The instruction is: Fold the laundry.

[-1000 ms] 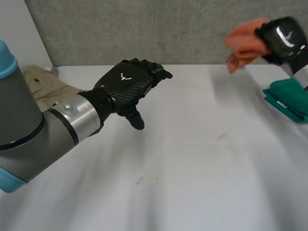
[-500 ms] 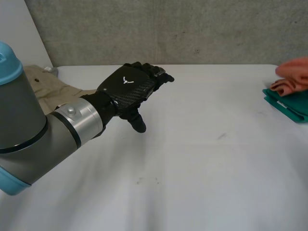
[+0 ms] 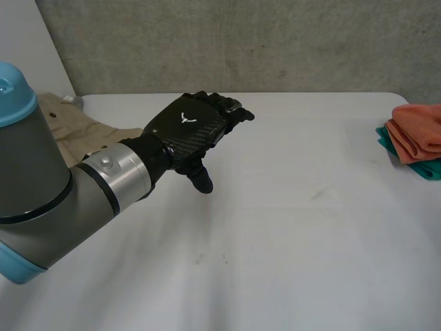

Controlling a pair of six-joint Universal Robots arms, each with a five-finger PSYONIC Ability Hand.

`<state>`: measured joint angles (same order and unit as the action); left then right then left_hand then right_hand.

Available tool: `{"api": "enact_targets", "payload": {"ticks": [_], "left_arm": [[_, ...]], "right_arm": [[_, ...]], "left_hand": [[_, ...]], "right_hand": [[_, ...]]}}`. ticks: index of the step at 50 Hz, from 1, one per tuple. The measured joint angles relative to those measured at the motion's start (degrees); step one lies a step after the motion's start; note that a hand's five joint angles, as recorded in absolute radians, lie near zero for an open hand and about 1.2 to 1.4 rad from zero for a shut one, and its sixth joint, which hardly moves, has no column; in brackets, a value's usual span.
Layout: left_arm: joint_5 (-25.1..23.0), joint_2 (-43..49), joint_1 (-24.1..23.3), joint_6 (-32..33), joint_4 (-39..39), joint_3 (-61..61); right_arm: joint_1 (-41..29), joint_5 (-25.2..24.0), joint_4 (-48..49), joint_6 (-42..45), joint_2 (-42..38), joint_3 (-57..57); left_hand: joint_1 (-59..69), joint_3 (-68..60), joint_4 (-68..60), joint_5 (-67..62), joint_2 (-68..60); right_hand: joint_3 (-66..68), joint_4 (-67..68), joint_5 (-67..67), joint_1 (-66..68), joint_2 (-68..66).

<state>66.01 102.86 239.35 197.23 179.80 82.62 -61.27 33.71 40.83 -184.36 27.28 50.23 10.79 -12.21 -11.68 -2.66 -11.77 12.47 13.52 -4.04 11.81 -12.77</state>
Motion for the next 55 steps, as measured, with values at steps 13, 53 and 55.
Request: {"api": "enact_targets", "payload": {"ticks": [13, 53, 55], "left_arm": [[0.0, -0.6, 0.0, 0.0, -0.1, 0.4], [11.4, -2.3, 17.6, -0.1, 5.9, -0.6], [11.5, -1.3, 19.7, 0.4, 6.4, -0.8]], "right_arm": [[1.5, 14.7, -19.8, 30.7, 11.9, 5.6], [-41.9, 34.2, -11.2, 26.2, 49.3, 46.9], [-42.6, 34.3, -11.3, 26.6, 49.1, 48.0]], "left_hand": [[0.0, 0.0, 0.0, 0.0, 0.0], [-0.1, 0.0, 0.0, 0.0, 0.0], [-0.1, 0.0, 0.0, 0.0, 0.0]], "right_hand": [[0.0, 0.0, 0.7, 0.0, 0.0], [0.0, 0.0, 0.7, 0.0, 0.0], [0.0, 0.0, 0.7, 0.0, 0.0]]}}
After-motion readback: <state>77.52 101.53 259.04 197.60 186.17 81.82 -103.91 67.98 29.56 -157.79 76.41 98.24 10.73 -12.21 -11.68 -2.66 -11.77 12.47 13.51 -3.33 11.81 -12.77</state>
